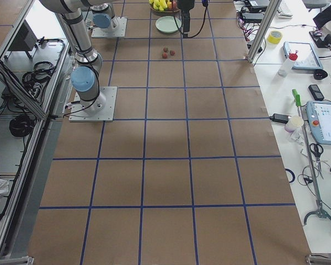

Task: Collect all strawberries into plate
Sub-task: 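Move the left gripper over the cluster of three strawberries, then grasp one strawberry with the left gripper and lift it, then carry the strawberry over the plate and open the left gripper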

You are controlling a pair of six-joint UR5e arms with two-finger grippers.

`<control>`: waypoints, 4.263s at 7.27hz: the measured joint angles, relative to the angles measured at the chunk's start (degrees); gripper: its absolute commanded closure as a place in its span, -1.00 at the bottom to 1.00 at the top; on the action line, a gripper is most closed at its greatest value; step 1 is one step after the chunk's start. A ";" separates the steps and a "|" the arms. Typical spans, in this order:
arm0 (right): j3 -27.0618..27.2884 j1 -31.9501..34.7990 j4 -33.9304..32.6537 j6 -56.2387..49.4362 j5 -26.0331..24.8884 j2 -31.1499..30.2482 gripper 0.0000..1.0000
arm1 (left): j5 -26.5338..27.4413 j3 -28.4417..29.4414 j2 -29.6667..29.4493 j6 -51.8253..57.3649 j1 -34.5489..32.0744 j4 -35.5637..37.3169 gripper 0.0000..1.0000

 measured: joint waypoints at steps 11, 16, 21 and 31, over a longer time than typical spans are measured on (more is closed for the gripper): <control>0.13 0.04 -2.92 -1.25 -0.96 -0.25 -1.00 | -6.62 -8.18 -18.85 -18.74 -15.94 30.60 -1.00; 0.03 0.01 -2.88 -1.26 -2.63 -0.28 -1.00 | -6.62 -8.77 -24.79 -18.49 -18.69 35.24 0.24; 0.01 0.02 -2.81 -1.32 -2.47 -0.33 -1.00 | -6.04 -8.03 -25.07 -15.94 -18.85 35.55 1.00; 1.03 0.11 -2.92 -1.30 4.14 -0.21 -1.00 | 5.83 -5.45 -17.25 13.90 8.07 16.61 1.00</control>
